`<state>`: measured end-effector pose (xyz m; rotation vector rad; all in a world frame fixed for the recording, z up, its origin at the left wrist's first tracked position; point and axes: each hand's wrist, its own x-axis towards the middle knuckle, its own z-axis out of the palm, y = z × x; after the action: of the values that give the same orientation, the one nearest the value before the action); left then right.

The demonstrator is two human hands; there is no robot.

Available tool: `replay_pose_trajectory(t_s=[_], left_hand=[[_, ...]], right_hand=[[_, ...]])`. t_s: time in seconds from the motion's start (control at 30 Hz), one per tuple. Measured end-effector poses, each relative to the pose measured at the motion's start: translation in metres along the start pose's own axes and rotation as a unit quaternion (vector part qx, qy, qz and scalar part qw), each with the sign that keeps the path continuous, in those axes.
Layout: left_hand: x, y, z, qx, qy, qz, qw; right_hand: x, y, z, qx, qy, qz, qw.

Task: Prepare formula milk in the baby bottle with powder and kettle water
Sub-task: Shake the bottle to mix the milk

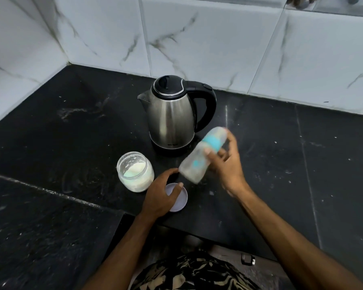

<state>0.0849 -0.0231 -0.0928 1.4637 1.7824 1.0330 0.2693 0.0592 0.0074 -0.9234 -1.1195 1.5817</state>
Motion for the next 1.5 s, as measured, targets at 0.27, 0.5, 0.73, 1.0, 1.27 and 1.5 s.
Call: replay_pose_trajectory(t_s=[0.27,0.5,0.73,1.0,1.27,1.5], left_hand=[[-0.002,0.003,0.001,0.008,0.008,0.003,1.0],[-0.001,-0.002,0.001,0.015,0.005,0.008,1.0],[0.0,-0.003,0.001,0.001,-0.001,0.004,1.0],[-0.001,0.001,0.002,0.016,0.016,0.008,1.0],[-0.002,0.001,0.004,0.015,0.019,0.008,1.0],[0.001,-0.006,0.003,0.008,0.004,0.0,1.0]], right_hand=[[0.015,-0.007,-0.01,0.09,0.078,-0.023,0.993],[0.001,-0.003,-0.009,-0.036,-0.052,0.001,0.998],[-0.008,-0.002,-0.008,-0.08,-0.111,0.036,0.99],[0.007,-0.007,-0.009,0.061,0.022,-0.007,0.998],[0.016,-0.012,-0.009,0.108,0.076,-0.016,0.991],[-0.006,-0.004,0.0,-0.061,-0.083,0.02,0.994]])
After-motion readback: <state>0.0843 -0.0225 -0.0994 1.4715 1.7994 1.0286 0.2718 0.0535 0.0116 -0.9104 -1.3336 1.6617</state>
